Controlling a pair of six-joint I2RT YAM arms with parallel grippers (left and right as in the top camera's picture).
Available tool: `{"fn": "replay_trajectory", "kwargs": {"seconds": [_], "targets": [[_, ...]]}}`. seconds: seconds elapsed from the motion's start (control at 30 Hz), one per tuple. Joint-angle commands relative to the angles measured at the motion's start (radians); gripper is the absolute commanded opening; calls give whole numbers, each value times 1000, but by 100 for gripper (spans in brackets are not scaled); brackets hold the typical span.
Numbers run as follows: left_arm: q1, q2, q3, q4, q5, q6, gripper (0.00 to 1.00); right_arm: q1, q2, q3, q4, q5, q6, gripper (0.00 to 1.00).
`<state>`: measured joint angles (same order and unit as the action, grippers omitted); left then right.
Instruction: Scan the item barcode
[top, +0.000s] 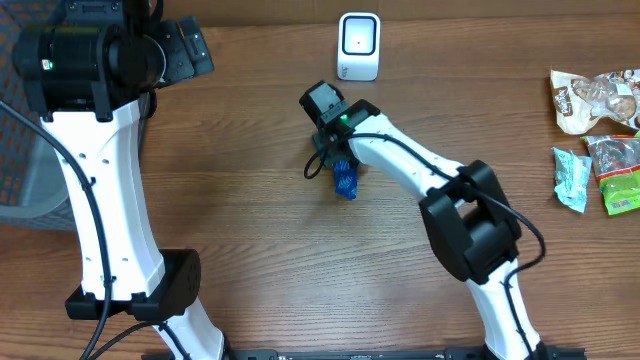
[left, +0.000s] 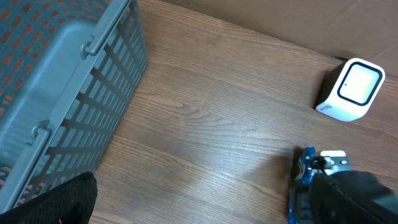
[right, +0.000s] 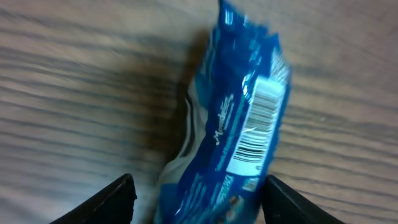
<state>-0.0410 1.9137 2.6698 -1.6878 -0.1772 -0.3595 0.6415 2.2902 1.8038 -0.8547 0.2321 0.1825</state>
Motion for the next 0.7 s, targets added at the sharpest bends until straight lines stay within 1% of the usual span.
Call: {"fn": "replay_trajectory", "kwargs": {"seconds": [0.0, 0.03, 0.1, 0.13, 0.2, 0.23, 0.27, 0.33, 0.37, 0.4, 0.43, 0.5, 0.57, 0.63, 0.67], "targets": [[2, -4, 0, -2, -13, 8, 100, -2, 17, -10, 0, 13, 35, 64], [2, -4, 0, -2, -13, 8, 100, -2, 17, -10, -3, 14, 43, 62], [2, -4, 0, -2, -13, 8, 100, -2, 17, -10, -6, 14, 58, 53], [2, -4, 0, -2, -13, 8, 100, -2, 17, -10, -7, 15, 58, 47], [2, -4, 0, -2, -13, 8, 100, -3, 17, -10, -11, 14, 58, 29], [2, -4, 0, -2, -13, 8, 100, -3, 16, -10, -15, 14, 58, 23], [2, -4, 0, -2, -13, 8, 100, -3, 16, -10, -19, 14, 58, 21], [2, -4, 0, -2, -13, 8, 100, -3, 16, -7, -31, 14, 57, 22], [2, -4, 0, -2, -13, 8, 100, -3, 16, 0, -45, 14, 57, 21], [2, -4, 0, -2, -13, 8, 100, -5, 16, 10, -59, 14, 58, 14], [2, -4, 0, -2, -13, 8, 100, -8, 15, 23, -76, 13, 58, 4], [2, -4, 0, -2, -13, 8, 100, -18, 5, 58, -104, -22, 54, 4], [2, -4, 0, -2, -13, 8, 100, -34, -14, 92, -113, -133, 16, 4], [2, -4, 0, -2, -13, 8, 100, -64, -29, 135, -109, -335, -60, 4], [2, -4, 0, -2, -13, 8, 100, -86, -34, 158, -104, -471, -111, 4]]}}
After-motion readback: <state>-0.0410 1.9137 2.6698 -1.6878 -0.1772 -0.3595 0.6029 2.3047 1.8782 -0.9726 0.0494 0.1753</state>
